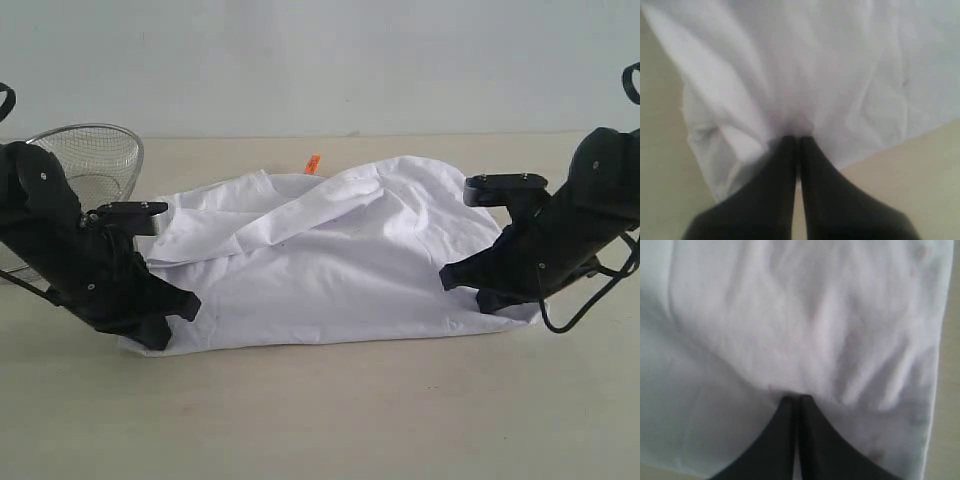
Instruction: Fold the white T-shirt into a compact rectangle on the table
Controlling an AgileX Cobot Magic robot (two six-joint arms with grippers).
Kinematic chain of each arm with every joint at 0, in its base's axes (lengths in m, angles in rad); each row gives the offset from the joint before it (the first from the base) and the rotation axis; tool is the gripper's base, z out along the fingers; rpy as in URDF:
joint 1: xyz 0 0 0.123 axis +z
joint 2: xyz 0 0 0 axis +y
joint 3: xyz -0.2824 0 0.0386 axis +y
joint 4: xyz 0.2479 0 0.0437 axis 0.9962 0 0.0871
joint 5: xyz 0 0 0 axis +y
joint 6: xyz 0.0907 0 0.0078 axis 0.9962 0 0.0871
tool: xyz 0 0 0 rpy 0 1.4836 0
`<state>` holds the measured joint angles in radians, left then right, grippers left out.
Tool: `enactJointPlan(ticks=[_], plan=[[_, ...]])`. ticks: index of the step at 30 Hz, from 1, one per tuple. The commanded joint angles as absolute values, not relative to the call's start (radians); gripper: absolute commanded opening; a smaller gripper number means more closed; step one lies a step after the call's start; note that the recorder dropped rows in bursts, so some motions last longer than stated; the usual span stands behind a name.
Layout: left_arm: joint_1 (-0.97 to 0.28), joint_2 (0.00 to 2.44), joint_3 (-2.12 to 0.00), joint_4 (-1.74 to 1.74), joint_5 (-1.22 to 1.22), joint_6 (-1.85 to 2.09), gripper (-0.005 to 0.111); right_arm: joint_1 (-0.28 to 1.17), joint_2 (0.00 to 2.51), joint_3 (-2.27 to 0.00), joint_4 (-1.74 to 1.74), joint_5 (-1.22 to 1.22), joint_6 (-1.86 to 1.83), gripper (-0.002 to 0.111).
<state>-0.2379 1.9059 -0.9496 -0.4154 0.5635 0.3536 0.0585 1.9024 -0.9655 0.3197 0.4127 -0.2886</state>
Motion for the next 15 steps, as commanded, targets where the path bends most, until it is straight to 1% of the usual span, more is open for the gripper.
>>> enactJointPlan(ticks=[1,7,12,15], plan=[[-0.243,1.915,-0.931,-0.385,0.614,0.351,0.004,0.05,1.91,-0.936,0.183,0.457,-0.206,0.0],[-0.243,1.911,-0.917,-0.385,0.648,0.346,0.004,0.05,1.906,-0.893,0.167,0.498,-0.185,0.0],[-0.243,1.875,-0.845,-0.395,0.602,0.346,0.004,0.05,1.894,-0.838,0.167,0.501,-0.158,0.0],[-0.243,1.853,-0.822,-0.406,0.598,0.346,0.004,0.05,1.845,-0.793,0.167,0.497,-0.136,0.0]])
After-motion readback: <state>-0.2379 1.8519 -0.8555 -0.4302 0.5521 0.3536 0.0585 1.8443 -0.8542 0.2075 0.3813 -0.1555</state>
